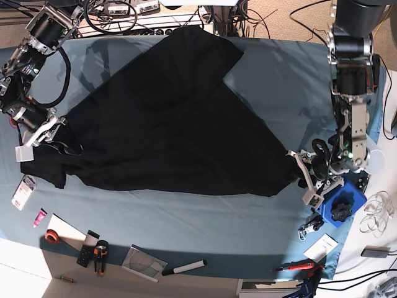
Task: Layout the t-shirt on the table in an organized manner, then fold the t-shirt properly
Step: 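Grasp the shirt hem corners with both grippers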
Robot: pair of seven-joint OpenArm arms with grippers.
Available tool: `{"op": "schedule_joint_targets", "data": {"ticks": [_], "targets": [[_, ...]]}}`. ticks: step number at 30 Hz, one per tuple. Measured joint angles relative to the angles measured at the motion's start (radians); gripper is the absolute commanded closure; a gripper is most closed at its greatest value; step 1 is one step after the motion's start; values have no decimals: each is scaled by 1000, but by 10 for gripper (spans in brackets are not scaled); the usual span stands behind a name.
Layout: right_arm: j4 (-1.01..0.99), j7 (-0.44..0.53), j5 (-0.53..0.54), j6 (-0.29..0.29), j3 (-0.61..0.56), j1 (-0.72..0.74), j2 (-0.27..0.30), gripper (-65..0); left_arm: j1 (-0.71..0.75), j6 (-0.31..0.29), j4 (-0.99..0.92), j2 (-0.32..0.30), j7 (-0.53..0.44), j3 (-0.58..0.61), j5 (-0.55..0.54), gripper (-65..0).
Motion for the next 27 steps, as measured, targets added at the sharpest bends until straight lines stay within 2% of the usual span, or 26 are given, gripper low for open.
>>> {"op": "schedule_joint_targets", "data": {"ticks": [3, 6, 8, 13, 16, 20, 23, 27], "targets": [[0, 0, 0, 0, 0, 0, 0, -200, -19, 7, -50, -3, -10, 79, 85, -245], [0, 0, 2, 0, 0, 0, 0, -200, -46, 86, -73, -8, -36, 174, 112, -244], [0, 0, 1, 0, 0, 0, 0, -200, -54, 145, -74, -8, -43, 223, 127, -220], [0, 0, -1, 0, 0, 0, 0, -200, -52, 180, -72, -5, -61, 250, 117, 0], [0, 3, -74, 0, 0, -4, 0, -200, -56, 198, -72, -8, -60, 253, 114, 0], [1, 7, -155, 0, 2, -48, 0, -200, -74, 324, -76, -23, -23, 259, 128, 0], [1, 7, -237, 0, 3, -105, 0, -200, -99, 386, -87, -55, 21, 260, 180, 0], [1, 7, -318, 0, 3, -180, -2, -200, -146, 387, -89, -99, 33, 256, 167, 0]]}}
